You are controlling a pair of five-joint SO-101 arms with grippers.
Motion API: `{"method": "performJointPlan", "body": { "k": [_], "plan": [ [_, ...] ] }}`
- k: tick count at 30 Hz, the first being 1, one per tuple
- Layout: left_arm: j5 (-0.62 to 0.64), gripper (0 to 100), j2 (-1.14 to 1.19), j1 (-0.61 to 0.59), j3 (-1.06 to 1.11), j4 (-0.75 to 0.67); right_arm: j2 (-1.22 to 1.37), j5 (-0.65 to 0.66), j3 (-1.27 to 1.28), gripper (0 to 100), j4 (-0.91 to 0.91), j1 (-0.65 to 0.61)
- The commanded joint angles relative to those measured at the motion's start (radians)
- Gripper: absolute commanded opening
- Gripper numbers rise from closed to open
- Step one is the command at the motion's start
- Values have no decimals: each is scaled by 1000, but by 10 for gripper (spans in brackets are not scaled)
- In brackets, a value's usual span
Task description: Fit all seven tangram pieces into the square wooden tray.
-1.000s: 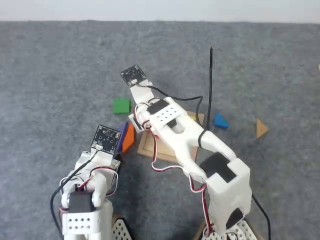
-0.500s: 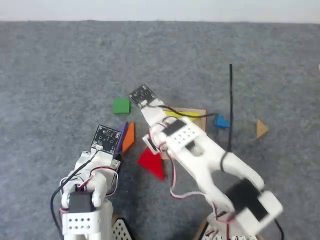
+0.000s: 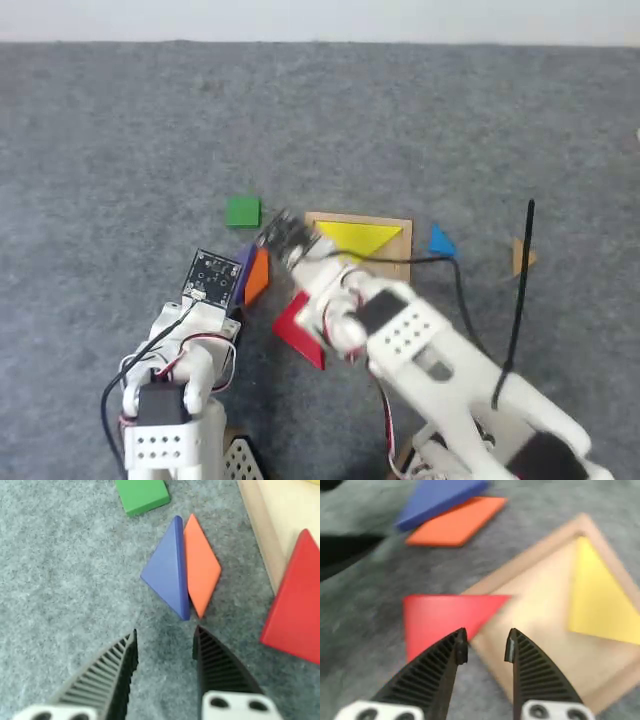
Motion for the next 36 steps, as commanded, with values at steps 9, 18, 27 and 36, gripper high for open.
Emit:
{"method": "performJointPlan", "body": {
  "k": [9,18,27,36],
  "plan": [
    [-8,170,-12,-6,-8,8,-101,23,106,143,10,-259],
    [-8,170,-12,-6,-8,8,-61,103,106,140,93,-286],
    [-8,170,-12,-6,-8,8,-61,153,49,140,170,-318],
    [-8,170,-12,-6,-8,8,-61,149,-84,140,277,-357]
  ]
}}
